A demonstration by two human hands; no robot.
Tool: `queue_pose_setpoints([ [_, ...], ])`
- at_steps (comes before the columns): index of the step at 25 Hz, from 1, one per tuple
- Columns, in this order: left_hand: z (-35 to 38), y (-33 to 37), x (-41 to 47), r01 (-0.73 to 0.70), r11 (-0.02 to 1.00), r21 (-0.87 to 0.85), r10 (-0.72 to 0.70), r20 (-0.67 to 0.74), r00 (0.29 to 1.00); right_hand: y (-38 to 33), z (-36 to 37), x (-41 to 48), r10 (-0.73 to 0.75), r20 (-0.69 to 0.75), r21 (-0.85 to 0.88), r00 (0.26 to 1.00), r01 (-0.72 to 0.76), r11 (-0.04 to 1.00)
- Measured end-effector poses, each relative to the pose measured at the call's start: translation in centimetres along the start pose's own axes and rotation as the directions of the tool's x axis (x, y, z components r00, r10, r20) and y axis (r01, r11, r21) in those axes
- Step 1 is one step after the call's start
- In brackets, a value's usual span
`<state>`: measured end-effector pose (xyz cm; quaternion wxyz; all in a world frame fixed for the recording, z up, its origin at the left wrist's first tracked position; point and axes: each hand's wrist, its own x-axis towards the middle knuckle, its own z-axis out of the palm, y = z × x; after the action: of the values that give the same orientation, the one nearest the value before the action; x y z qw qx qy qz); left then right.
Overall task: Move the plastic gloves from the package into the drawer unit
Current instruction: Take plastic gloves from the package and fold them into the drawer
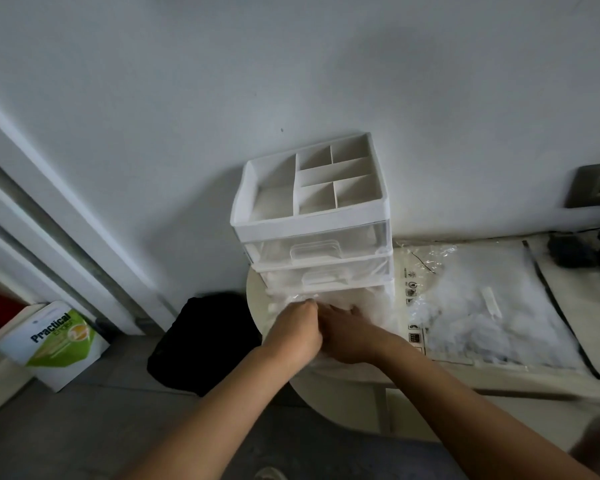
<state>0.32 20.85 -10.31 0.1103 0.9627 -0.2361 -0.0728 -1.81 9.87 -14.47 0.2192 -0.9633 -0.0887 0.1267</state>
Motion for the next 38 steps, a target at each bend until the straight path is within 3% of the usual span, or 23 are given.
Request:
queue_pose_setpoints([
  [3,1.9,-1.1,1.2,0.114,0.993,-0.030,-0.108,0.161,0.981,-0.3,-1.2,-0.3,0.008,-0.010,0.274,1.000,-0.004,0.962],
  [5,2.4,-1.5,1.8,0.130,0.991,-0.027,-0.123,0.188,0.974,0.1,-1.4,-0.1,0.163,-0.131,0.454,0.978,-0.087,0.887],
  [7,2.5,-2.0,2.3,0.147,0.989,-0.026,-0.138,0.215,0.967,0.7,-1.2,-0.1,0.371,-0.238,0.498,0.897,-0.215,0.840],
  [9,2.4,-2.4,2.8,0.174,0.983,-0.055,-0.155,0.244,0.957,0.9,-0.5,-0.5,0.443,-0.213,0.452,0.871,-0.314,0.835],
  [12,2.2,-2.5,3.0,0.171,0.982,-0.076,-0.143,0.287,0.947,1.2,0.1,-1.0,0.425,-0.133,0.362,0.896,-0.355,0.862],
  [19,2.1,-2.2,2.8,0.109,0.994,0.020,-0.110,0.284,0.953,0.3,-1.9,-2.4,0.324,-0.198,0.186,0.925,-0.289,0.939],
  [22,2.0,-2.1,2.9,0.092,0.995,0.035,-0.098,0.305,0.947,0.7,-4.5,-4.5,0.274,-0.162,0.341,0.948,-0.207,0.917],
  [25,1.9,-1.8,2.5,0.087,0.996,-0.003,-0.084,0.215,0.973,2.8,-7.2,-7.4,0.303,-0.173,0.575,0.937,-0.154,0.804],
  [26,1.7,-1.6,2.0,0.084,0.996,-0.015,-0.080,0.172,0.982,3.9,-7.9,-8.3,0.337,-0.207,0.631,0.919,-0.138,0.763],
  [28,1.1,-0.9,1.2,0.106,0.993,-0.042,-0.102,0.075,0.992,6.6,-8.5,-10.4,0.426,-0.318,0.586,0.847,-0.178,0.791],
  [30,0.1,0.4,0.4,0.068,0.997,-0.030,-0.071,-0.090,0.993,9.9,-8.2,-12.2,0.517,-0.449,0.439,0.729,-0.324,0.838],
  [32,-0.9,2.6,-0.3,-0.032,0.999,0.025,0.038,-0.263,0.964,13.2,-7.5,-14.2,0.605,-0.516,0.364,0.607,-0.484,0.796],
  [35,-1.3,6.5,-1.4,-0.178,0.984,-0.016,0.162,-0.347,0.924,17.3,-6.9,-16.7,0.728,-0.472,0.389,0.497,-0.623,0.678],
  [38,0.1,9.5,-1.3,-0.284,0.945,-0.162,0.217,-0.338,0.916,19.4,-6.4,-18.2,0.808,-0.376,0.350,0.454,-0.737,0.577],
])
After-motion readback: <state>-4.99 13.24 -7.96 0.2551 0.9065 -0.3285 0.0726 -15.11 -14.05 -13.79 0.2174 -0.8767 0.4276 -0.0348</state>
